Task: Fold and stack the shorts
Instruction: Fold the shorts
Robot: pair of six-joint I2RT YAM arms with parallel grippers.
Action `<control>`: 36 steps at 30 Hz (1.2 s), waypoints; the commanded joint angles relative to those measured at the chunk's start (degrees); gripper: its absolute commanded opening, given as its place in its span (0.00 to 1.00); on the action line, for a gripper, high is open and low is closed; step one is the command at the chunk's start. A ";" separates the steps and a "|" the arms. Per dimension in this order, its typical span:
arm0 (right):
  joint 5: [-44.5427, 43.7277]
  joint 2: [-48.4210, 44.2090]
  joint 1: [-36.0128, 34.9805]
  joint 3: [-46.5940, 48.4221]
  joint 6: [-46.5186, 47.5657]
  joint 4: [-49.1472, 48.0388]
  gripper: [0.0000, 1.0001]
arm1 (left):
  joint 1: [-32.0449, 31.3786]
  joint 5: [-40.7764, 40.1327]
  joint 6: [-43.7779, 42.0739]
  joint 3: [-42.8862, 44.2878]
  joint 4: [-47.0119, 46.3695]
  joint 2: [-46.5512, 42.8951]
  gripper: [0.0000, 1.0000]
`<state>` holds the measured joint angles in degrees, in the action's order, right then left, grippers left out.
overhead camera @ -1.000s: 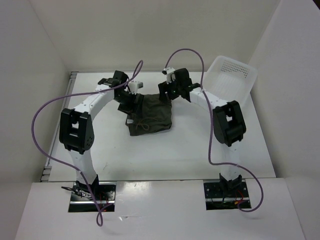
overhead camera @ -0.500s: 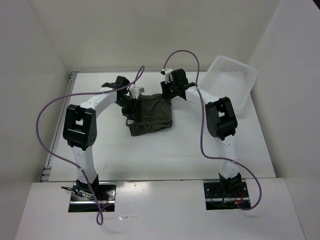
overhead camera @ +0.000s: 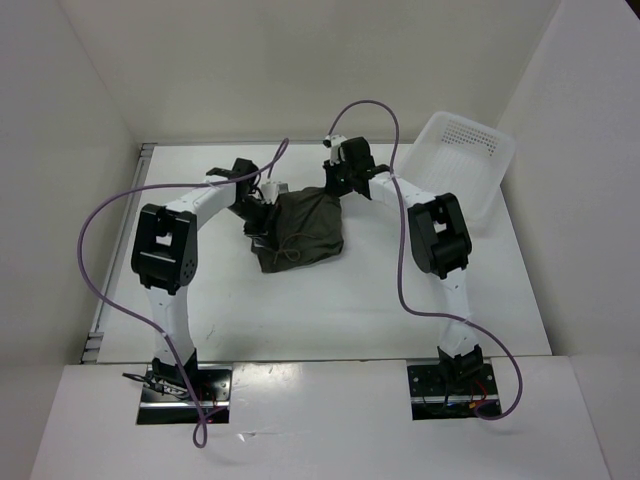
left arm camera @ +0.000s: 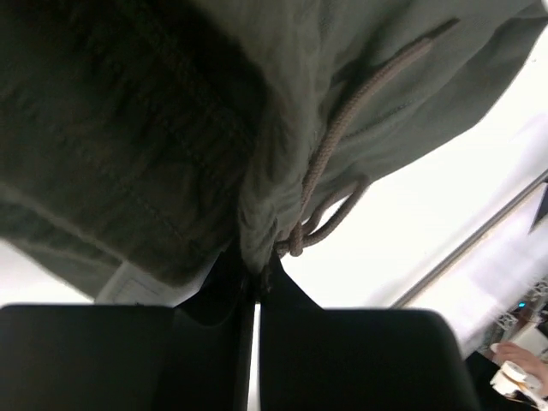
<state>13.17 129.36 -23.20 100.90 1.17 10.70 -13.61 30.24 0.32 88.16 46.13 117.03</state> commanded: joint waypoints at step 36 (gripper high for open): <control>16.37 -26.88 0.35 -31.02 7.36 6.88 0.69 | 6.57 0.96 -0.32 18.18 -0.51 5.83 0.76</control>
<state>28.12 103.53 -23.09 73.78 6.66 15.05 -6.48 31.62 0.27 103.96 45.58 117.67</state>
